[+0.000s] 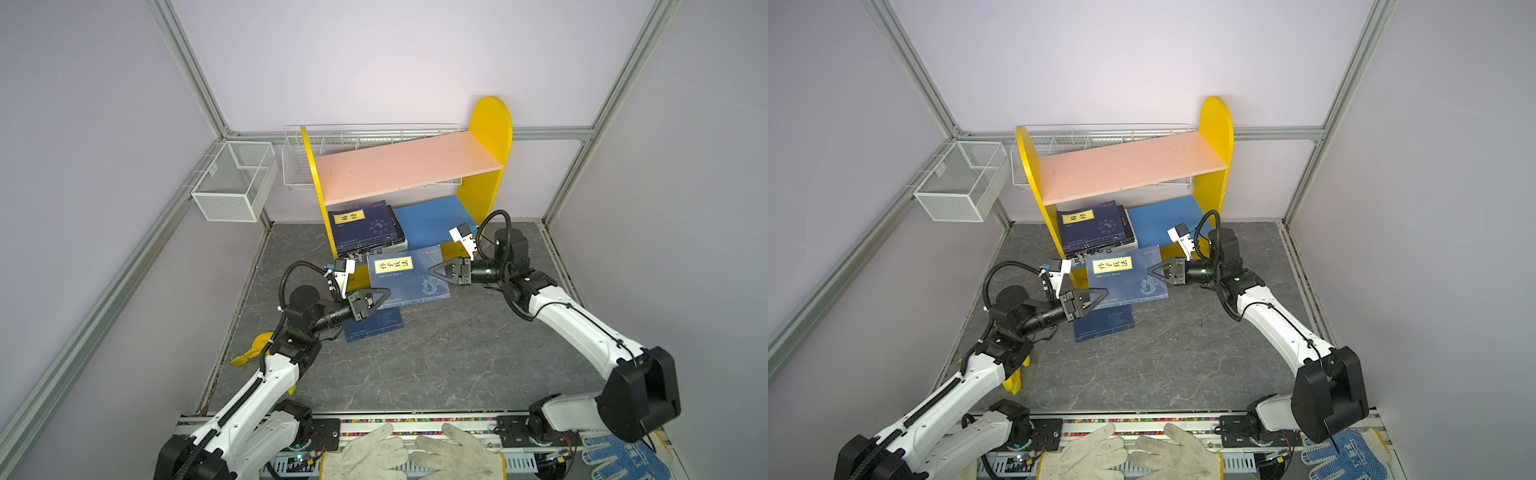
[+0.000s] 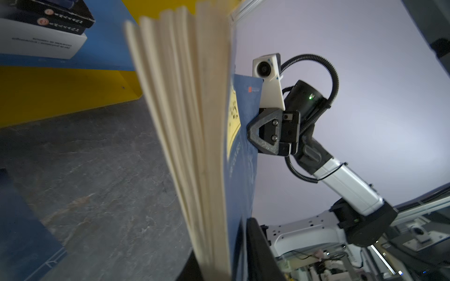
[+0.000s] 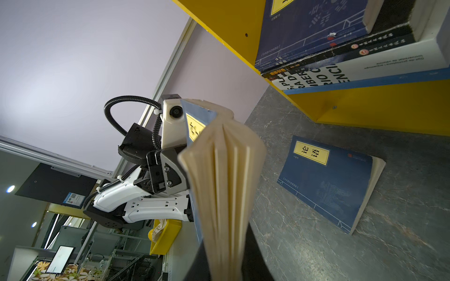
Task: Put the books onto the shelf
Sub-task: 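Lift the blue book upright with both grippers toward the blue shelf, then insert the upright blue book onto the shelf beside the shelved books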
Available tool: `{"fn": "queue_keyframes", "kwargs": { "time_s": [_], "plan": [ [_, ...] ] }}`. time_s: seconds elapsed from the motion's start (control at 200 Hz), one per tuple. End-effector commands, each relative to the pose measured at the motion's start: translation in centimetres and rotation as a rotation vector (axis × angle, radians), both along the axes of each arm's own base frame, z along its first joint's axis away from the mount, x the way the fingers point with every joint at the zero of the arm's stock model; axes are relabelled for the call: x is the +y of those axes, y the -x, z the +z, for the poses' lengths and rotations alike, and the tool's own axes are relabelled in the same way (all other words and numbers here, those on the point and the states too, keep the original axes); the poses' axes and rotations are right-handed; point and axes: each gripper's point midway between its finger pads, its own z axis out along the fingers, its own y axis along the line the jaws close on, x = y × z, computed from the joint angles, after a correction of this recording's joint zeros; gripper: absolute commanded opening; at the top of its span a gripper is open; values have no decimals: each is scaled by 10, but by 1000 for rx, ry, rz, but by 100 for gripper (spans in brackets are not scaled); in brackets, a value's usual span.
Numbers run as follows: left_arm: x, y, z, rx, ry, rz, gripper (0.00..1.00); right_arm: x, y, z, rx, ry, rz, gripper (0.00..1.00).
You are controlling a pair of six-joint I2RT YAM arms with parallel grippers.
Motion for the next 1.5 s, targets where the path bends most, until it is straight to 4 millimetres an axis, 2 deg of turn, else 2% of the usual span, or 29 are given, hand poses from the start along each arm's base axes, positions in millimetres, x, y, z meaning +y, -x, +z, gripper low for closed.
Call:
{"fn": "queue_keyframes", "kwargs": {
  "time_s": [0.0,0.04,0.11,0.17,0.265,0.34,0.505,0.68,0.87,0.995,1.1,1.195,1.32,1.495],
  "plan": [
    [4,-2,32,-60,24,28,6,1,-8,17,-93,-38,3,15],
    [4,-3,34,-56,19,38,0,3,-11,20,-92,-53,4,21],
    [6,-7,40,-63,12,60,0,4,-16,21,-81,-66,3,44],
    [9,-10,46,-77,-1,90,0,5,-18,17,-62,-67,2,59],
    [14,-14,62,-106,-11,135,0,4,-17,6,-17,-72,0,70],
    [15,-18,73,-112,-23,149,0,2,-15,-2,39,-79,-5,71],
    [9,-23,85,-121,-32,121,0,-1,-4,9,55,-165,5,66],
    [5,-24,86,-130,-20,96,0,-2,-3,24,15,-192,-5,50],
    [6,-22,89,-147,-38,100,0,-1,-9,23,28,-185,-21,30],
    [11,-33,85,-125,-83,142,0,0,-21,19,39,-175,-60,14],
    [20,-50,84,-101,-132,214,0,0,-40,19,22,-151,-131,8],
    [28,-66,86,-97,-195,284,2,4,-59,27,-21,-148,-175,7],
    [33,-85,89,-98,-268,341,17,18,-88,31,-24,-158,-194,7],
    [56,-103,83,-64,-356,449,60,31,-117,24,-10,-171,-204,7]
  ]
}}
